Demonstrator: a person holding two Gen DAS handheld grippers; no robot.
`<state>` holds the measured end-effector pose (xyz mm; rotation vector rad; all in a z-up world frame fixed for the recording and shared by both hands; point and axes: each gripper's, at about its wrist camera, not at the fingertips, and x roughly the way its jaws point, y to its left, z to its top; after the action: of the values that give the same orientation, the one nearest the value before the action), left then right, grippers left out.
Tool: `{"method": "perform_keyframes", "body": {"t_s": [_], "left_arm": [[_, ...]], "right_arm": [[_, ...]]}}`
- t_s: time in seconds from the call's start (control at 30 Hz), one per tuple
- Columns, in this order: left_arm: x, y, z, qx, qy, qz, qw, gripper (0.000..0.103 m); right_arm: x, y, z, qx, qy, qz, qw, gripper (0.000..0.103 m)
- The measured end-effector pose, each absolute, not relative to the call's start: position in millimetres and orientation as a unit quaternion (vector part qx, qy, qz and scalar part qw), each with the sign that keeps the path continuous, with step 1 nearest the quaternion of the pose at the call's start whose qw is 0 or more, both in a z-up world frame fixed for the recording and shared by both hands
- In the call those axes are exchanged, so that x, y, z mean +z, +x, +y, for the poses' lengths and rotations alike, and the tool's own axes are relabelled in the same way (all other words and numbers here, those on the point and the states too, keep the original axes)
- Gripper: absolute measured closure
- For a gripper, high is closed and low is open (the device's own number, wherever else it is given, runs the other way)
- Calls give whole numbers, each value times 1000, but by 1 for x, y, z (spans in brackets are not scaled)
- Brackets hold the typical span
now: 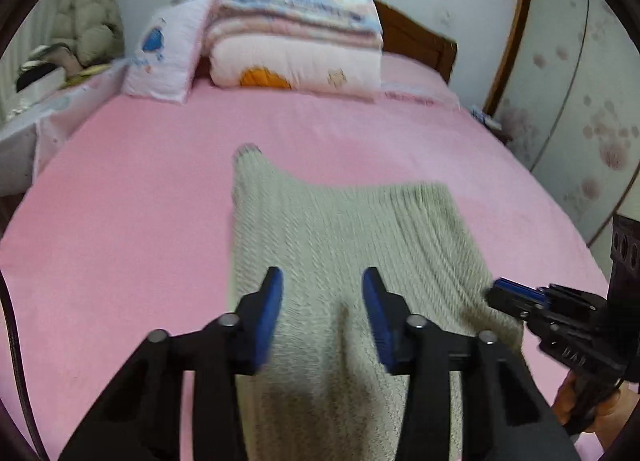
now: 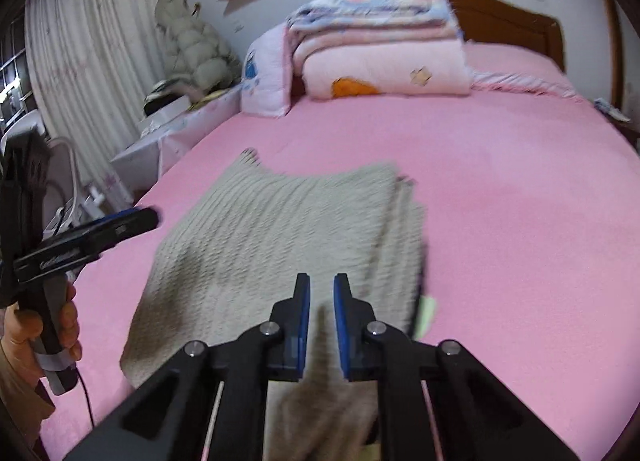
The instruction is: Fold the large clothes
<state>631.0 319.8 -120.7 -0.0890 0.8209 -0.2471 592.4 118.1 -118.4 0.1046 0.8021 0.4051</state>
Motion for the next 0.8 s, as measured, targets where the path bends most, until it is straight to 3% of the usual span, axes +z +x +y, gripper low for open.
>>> {"method": "perform_keyframes", "body": {"t_s": [0.1, 0.13, 0.57, 0.6, 0.67, 0.73, 0.8], "left_arm": [[-137, 636, 313, -105, -21, 406, 908, 68], [-141, 638, 313, -101, -18, 406, 908, 69], [-165, 645, 302, -74, 6, 409, 910, 69], [-162, 644, 301, -71, 5, 408, 910, 66], [-155, 641, 296, -70, 1, 412, 908, 51], [-147, 631, 287, -71, 5, 413, 908, 25], [-136, 618, 274, -60, 28, 414, 908, 19]], "right_arm": [[-137, 597, 132, 168, 14, 403, 900, 95], [-140, 598, 132, 156, 4, 403, 902, 103], [-169, 604, 113, 133, 21, 416, 899, 103], [-167, 603, 116, 129, 15, 416, 900, 103], [-161, 600, 121, 122, 5, 419, 900, 103], [-152, 592, 123, 120, 6, 421, 899, 100], [-144, 583, 122, 118, 13, 428, 896, 100]]}}
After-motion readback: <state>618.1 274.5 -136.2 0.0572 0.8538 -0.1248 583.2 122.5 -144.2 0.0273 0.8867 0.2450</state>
